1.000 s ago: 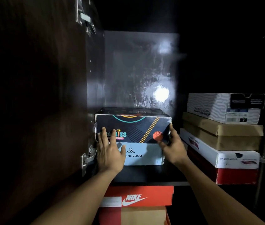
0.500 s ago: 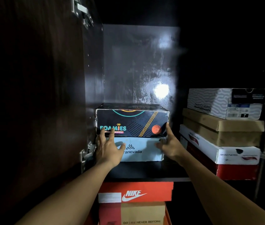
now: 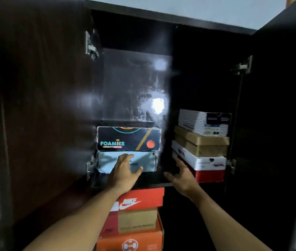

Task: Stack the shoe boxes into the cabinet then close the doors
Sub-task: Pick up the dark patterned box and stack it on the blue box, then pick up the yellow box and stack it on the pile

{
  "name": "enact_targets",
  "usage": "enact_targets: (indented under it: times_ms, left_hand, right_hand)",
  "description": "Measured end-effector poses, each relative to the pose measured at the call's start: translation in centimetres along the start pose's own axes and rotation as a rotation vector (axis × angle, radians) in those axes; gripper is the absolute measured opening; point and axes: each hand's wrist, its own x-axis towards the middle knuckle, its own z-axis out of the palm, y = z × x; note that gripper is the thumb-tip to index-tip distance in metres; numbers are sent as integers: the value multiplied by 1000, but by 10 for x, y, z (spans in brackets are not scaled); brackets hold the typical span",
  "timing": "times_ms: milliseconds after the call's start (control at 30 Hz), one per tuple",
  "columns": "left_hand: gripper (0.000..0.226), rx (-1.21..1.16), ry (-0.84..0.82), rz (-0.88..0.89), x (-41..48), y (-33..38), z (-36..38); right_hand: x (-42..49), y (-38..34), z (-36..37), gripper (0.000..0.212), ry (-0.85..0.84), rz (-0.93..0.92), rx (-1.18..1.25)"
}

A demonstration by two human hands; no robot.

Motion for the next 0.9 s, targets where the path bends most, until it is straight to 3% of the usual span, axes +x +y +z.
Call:
enact_targets:
  times_ms: [100,200,633,900]
  left_hand:
    - [56,-49,-67,25,-45,32,2]
    - [54,-108,-151,26,-91,61,10]
    - [54,-222,-577,193,-247,178,106]
    - [53,-389,-846,304,-323,255,180]
  right_hand:
    - [-63,4,-26,92,-2,53,30]
    - [-130,3,-50,73,29,148,-19]
    - [-350,85,-162,38,223,520,-190]
    - [-445,105,-242,57,489,748,-305]
